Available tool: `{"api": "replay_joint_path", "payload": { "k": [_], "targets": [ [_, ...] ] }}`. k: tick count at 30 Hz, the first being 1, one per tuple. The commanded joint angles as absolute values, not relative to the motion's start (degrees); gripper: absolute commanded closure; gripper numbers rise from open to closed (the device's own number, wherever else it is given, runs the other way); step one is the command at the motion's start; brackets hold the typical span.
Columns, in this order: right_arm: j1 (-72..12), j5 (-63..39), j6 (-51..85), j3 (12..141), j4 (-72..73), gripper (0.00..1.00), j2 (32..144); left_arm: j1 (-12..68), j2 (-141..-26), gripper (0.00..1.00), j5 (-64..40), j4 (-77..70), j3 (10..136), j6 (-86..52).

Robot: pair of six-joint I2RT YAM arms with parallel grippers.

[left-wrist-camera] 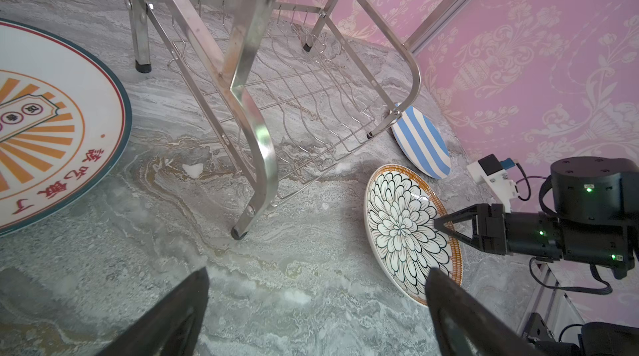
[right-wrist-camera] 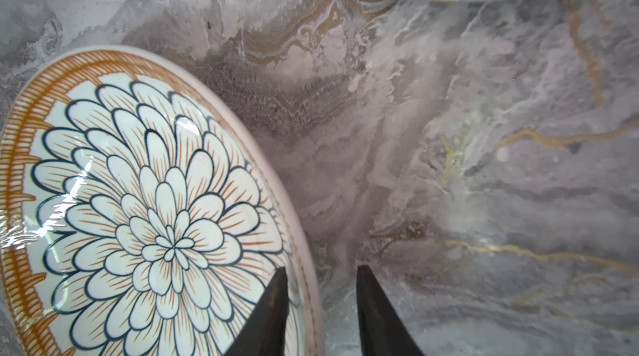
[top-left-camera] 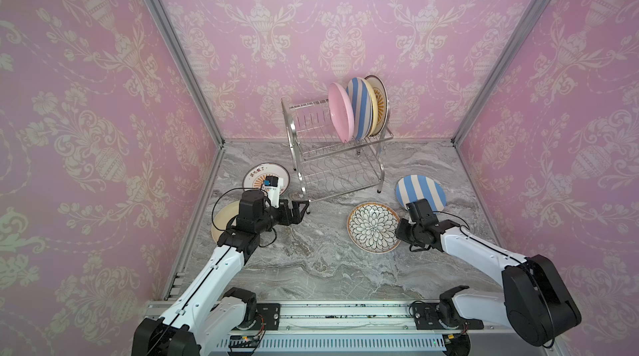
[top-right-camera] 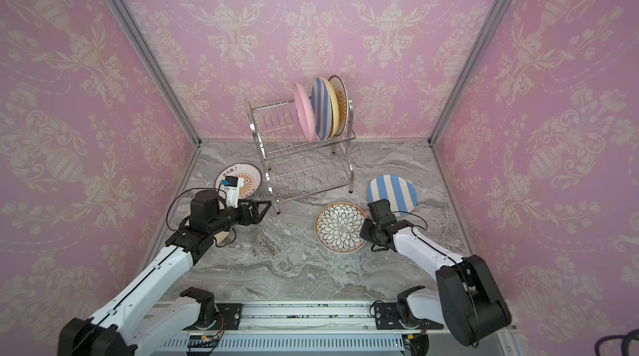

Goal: Load plates into a dish rack
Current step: Pick up the plate from the center of the table.

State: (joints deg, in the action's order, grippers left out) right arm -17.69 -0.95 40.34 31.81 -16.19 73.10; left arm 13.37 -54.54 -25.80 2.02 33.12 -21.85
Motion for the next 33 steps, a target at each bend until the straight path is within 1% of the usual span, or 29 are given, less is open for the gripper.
{"api": "replay_joint_path", "payload": {
  "k": [1, 12, 20, 26, 33],
  "targets": [
    [-17.2, -1.9, 40.6, 30.7, -14.7, 0.69, 74.2, 14.0, -55.1, 0.01, -25.7, 2.6, 33.7, -20.2],
    [-16.5, -1.6, 41.2, 29.2, -14.3, 0.83, 72.3, 14.3, -56.1, 0.01, -25.2, 2.6, 34.0, -19.8],
    [-16.0, -2.6, 41.3, 29.0, -12.8, 0.88, 73.6, 14.4, -55.5, 0.01, -24.3, 2.6, 33.7, -19.5],
    [-15.7, -2.2, 41.4, 28.9, -12.7, 0.95, 72.8, 14.4, -54.7, 0.01, -24.0, 3.5, 33.8, -19.6],
    [-15.6, -1.0, 38.8, 31.1, -18.5, 1.00, 68.7, 14.5, -53.3, 0.01, -23.6, 4.7, 34.3, -19.3]
  ]
}}
